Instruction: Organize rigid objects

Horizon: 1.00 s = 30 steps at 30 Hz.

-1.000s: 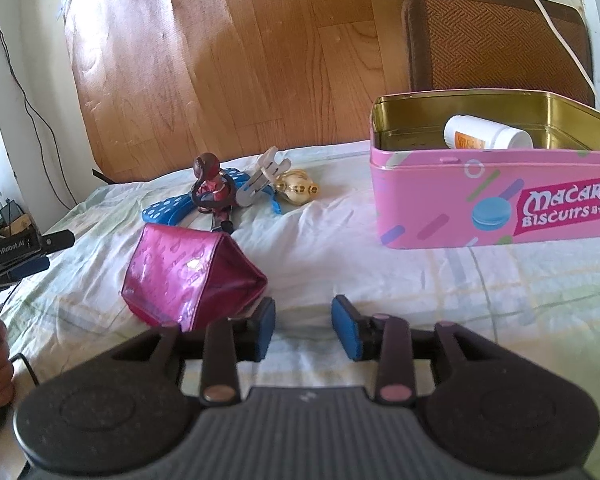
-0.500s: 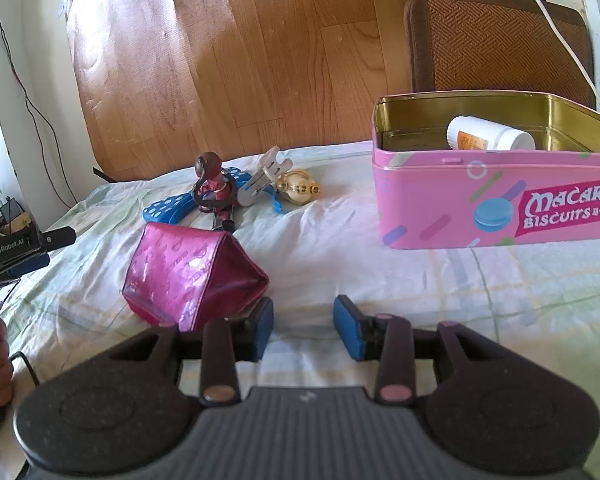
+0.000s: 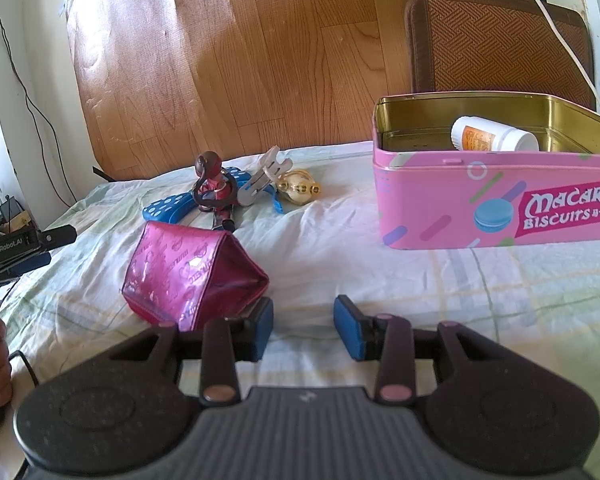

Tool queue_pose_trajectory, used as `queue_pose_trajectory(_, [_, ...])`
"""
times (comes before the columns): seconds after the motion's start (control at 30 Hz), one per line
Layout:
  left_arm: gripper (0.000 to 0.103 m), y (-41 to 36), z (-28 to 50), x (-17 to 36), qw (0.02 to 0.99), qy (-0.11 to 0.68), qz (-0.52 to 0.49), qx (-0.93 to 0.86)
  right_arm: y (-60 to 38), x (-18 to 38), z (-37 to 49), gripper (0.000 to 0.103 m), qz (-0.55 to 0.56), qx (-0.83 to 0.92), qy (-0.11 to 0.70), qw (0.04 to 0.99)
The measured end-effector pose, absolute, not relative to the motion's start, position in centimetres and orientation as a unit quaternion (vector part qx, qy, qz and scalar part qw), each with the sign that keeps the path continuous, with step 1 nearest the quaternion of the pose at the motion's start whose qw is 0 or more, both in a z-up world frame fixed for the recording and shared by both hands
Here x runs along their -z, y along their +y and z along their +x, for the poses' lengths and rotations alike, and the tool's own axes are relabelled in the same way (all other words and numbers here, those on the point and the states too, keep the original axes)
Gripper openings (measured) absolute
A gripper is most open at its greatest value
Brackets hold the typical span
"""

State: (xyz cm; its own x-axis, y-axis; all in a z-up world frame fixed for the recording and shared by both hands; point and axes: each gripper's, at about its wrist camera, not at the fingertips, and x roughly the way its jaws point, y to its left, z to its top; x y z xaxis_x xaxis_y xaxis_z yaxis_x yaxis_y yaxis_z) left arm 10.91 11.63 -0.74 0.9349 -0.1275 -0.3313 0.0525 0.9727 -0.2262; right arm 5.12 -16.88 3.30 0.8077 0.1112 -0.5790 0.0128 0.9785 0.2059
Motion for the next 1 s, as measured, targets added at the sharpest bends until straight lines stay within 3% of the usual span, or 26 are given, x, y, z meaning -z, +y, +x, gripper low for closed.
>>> queue_pose_trajectory(1.0, [0.081, 11.25, 10.72, 0.66, 0.979, 0.172, -0.096, 0.052, -16.89, -3.35, 5.31, 0.038, 0.096, -0.028, 0.311, 0.945])
